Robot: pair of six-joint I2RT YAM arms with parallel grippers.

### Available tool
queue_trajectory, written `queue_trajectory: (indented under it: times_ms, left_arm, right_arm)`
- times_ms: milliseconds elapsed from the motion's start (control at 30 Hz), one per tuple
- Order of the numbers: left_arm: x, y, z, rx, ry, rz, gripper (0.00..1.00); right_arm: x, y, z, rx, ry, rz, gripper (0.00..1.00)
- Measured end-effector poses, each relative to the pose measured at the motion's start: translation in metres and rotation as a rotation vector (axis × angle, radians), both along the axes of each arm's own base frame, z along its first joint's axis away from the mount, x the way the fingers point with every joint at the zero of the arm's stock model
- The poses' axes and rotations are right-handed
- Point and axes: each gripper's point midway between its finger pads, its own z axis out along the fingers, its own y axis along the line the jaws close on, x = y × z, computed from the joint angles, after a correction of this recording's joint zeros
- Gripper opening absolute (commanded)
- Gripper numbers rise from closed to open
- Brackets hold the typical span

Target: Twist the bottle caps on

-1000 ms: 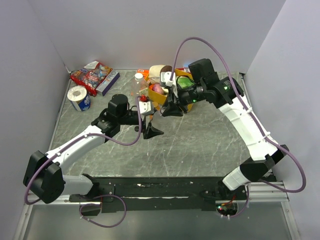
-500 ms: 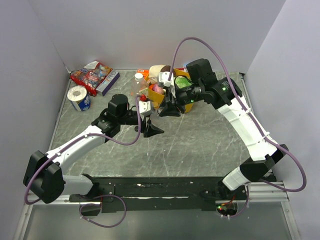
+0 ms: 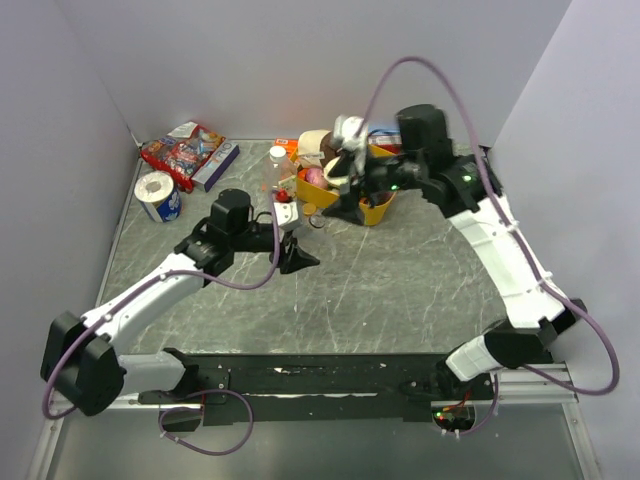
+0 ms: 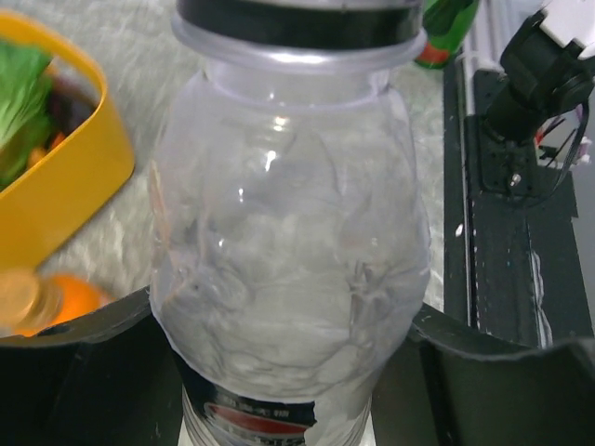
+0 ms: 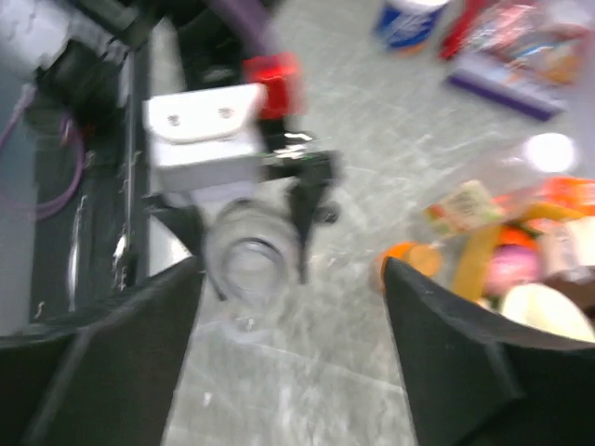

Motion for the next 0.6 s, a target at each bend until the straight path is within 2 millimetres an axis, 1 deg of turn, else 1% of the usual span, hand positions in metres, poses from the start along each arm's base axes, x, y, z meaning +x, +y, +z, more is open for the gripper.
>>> queue_trajectory:
  times_ms: [33,67,133,167,200,267,300,333,400,433,467,500,533,567,600]
  left_arm:
    - [0.000,0.007,0.001,0.012,0.005,0.022,0.09]
    - [0.000,0.013,0.003,0.018,0.004,0.039,0.01]
    - [0.003,0.031,0.012,0.024,-0.002,0.105,0.01]
    - [0.005,0.038,0.015,0.024,-0.002,0.141,0.01]
    - [0.007,0.047,0.021,0.020,-0.004,0.184,0.01]
    - [0.017,0.072,0.038,-0.011,0.005,0.315,0.01]
    - [0.024,0.088,0.046,-0.033,0.016,0.404,0.01]
    - [0.031,0.103,0.053,-0.053,0.018,0.486,0.01]
    - [0.047,0.143,0.069,-0.104,0.026,0.687,0.01]
    - [0.054,0.163,0.075,-0.127,0.028,0.779,0.01]
    - [0.058,0.176,0.078,-0.143,0.032,0.846,0.01]
    - [0.063,0.194,0.083,-0.165,0.036,0.926,0.01]
    - [0.067,0.209,0.086,-0.185,0.037,0.995,0.01]
    - [0.069,0.222,0.089,-0.202,0.040,1.055,0.01]
    - [0.070,0.233,0.092,-0.219,0.039,1.109,0.01]
  right_arm:
    - [0.009,-0.008,0.011,0.040,-0.031,-0.039,0.88]
    - [0.014,-0.014,0.017,0.058,-0.047,-0.066,0.84]
    - [0.027,-0.029,0.029,0.085,-0.083,-0.128,0.80]
    - [0.030,-0.031,0.033,0.090,-0.097,-0.134,0.75]
    - [0.033,-0.030,0.037,0.093,-0.106,-0.135,0.73]
    - [0.046,-0.024,0.042,0.088,-0.121,-0.131,0.70]
    - [0.053,-0.016,0.044,0.087,-0.130,-0.118,0.70]
    - [0.062,-0.008,0.039,0.071,-0.130,-0.110,0.68]
    - [0.079,0.008,0.022,0.022,-0.136,-0.089,0.65]
    - [0.085,0.017,0.009,-0.007,-0.129,-0.075,0.64]
    - [0.089,0.028,-0.008,-0.044,-0.116,-0.051,0.61]
    - [0.092,0.040,-0.028,-0.084,-0.100,-0.020,0.58]
    - [0.090,0.054,-0.053,-0.131,-0.073,0.022,0.55]
    - [0.088,0.066,-0.076,-0.173,-0.052,0.064,0.52]
    - [0.084,0.076,-0.099,-0.218,-0.026,0.106,0.51]
